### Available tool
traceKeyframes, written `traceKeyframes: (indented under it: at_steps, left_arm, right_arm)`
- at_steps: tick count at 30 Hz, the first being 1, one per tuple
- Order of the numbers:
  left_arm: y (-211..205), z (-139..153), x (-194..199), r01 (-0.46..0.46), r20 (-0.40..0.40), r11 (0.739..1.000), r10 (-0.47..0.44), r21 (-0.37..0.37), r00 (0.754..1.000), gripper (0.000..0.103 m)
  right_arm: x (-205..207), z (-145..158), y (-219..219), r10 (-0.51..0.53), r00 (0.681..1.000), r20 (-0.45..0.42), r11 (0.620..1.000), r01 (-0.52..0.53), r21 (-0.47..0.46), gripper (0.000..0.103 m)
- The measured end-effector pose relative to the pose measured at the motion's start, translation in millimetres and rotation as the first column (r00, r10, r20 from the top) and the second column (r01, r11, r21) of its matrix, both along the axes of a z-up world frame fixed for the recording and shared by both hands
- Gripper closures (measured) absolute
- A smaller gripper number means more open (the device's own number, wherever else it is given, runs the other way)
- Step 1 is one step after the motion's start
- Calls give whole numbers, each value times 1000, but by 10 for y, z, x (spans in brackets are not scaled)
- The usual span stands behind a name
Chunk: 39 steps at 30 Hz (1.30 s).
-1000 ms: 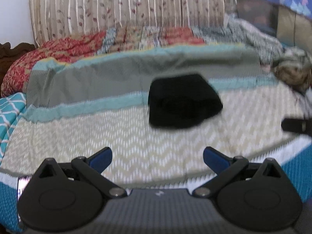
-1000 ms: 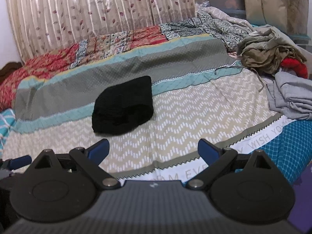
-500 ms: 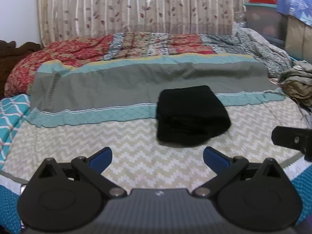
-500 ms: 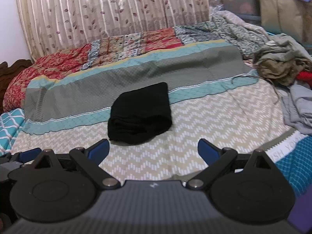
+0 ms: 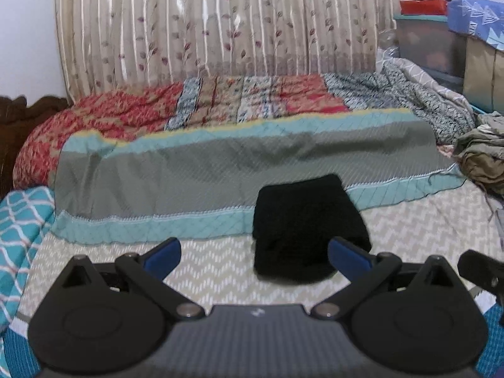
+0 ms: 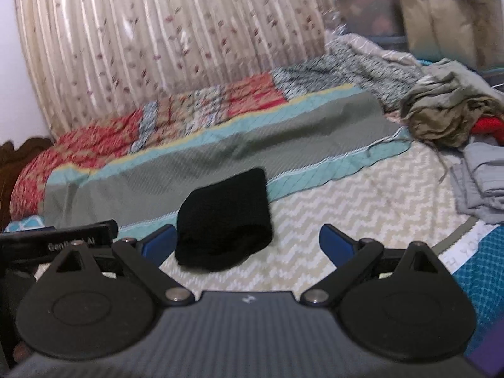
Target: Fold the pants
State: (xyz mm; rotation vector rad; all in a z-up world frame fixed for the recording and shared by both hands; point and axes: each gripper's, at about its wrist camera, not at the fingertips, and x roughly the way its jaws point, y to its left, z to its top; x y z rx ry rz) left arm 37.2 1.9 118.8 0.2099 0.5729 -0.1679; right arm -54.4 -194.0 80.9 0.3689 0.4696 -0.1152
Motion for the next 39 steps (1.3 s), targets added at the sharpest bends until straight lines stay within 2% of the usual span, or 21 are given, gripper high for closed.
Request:
traceKeyframes:
  at_steps: [3,9,21,27,39]
  left_arm:
    - [-200,43,-43,18,14,999,-19,26,1000,0]
    - [-530,-9,-122,42,-8,996,-41,79,999,0]
    - [-836,-123,-247,27,-45,985,-20,171,999,0]
    - [-983,-121,-270,37,-45,982,-29,185,999,0]
    - [-1181,-232,-309,98,-100,975,-79,198,992,0]
  right_arm:
    - [-48,28,-122,-11,1000,29,1000,11,9,4]
    - [-39,26,-338,8,999,43,999,-10,46,4]
    - [-83,-159,-604,46,999,29,988,-50,149,4]
    - [-162,-147,-709,29,998,57,987,-38,156,4]
    - [-210,-255,-856,1,999,39,980,-9,199,4]
